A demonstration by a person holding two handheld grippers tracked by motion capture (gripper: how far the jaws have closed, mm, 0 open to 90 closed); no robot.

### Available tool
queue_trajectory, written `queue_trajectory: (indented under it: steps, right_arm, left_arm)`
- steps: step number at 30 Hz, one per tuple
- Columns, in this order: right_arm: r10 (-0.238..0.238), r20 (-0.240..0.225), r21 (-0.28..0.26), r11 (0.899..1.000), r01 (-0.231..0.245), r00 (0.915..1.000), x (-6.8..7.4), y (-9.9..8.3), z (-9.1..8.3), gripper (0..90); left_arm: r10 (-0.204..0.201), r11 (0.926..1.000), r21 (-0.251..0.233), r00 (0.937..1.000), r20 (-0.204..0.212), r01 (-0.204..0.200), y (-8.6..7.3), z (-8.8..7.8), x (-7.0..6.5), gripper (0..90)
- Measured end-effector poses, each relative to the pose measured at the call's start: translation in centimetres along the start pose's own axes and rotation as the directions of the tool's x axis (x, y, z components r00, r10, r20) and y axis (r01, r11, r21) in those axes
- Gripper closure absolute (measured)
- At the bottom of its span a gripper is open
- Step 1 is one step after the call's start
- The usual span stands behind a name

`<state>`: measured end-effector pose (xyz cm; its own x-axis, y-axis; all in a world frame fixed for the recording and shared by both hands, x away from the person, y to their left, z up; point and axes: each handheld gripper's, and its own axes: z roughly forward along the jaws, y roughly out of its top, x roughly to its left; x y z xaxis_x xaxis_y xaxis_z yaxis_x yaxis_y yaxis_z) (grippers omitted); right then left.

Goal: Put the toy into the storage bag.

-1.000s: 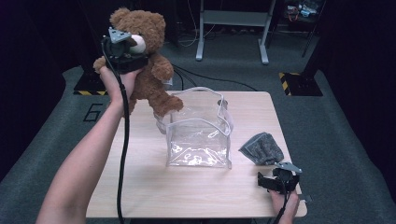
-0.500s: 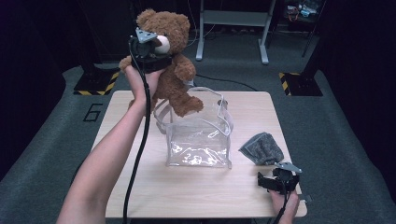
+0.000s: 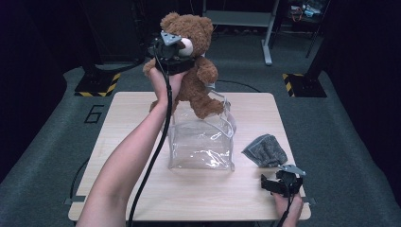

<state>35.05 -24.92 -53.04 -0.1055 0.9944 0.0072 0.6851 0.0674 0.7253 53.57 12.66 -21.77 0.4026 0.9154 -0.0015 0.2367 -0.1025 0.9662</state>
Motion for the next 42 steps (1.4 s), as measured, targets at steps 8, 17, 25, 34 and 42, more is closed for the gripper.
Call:
queue_trajectory:
  steps: [8,17,25,34,42]
  right_arm:
    - [-0.001,0.0,-0.001,1.0,0.001,1.0,0.0,0.0,0.0,1.9]
    - [-0.001,-0.001,-0.002,1.0,0.001,1.0,0.0,0.0,0.0,2.1]
    - [-0.001,-0.001,-0.001,1.0,0.001,1.0,0.0,0.0,0.0,2.1]
    - [0.0,-0.001,-0.002,1.0,0.0,1.0,0.0,0.0,0.0,2.2]
    - [0.006,-0.003,-0.004,1.0,-0.006,1.0,0.1,0.0,0.0,2.2]
  left_arm:
    - [-0.011,0.9999,-0.002,0.9998,0.014,0.011,-0.8,0.9,-1.0,43.3]
    - [-0.055,0.9985,0.01,0.9983,0.019,0.055,-3.6,1.2,-0.4,42.3]
    - [-0.055,0.9979,0.036,0.9983,0.021,0.054,-5.3,0.3,0.0,40.5]
    - [-0.054,0.995,0.086,0.9979,0.037,0.05,-6.8,-0.2,-0.7,38.8]
    - [-0.039,0.9916,0.126,0.9972,0.063,0.031,-8.1,-0.5,-1.7,38.2]
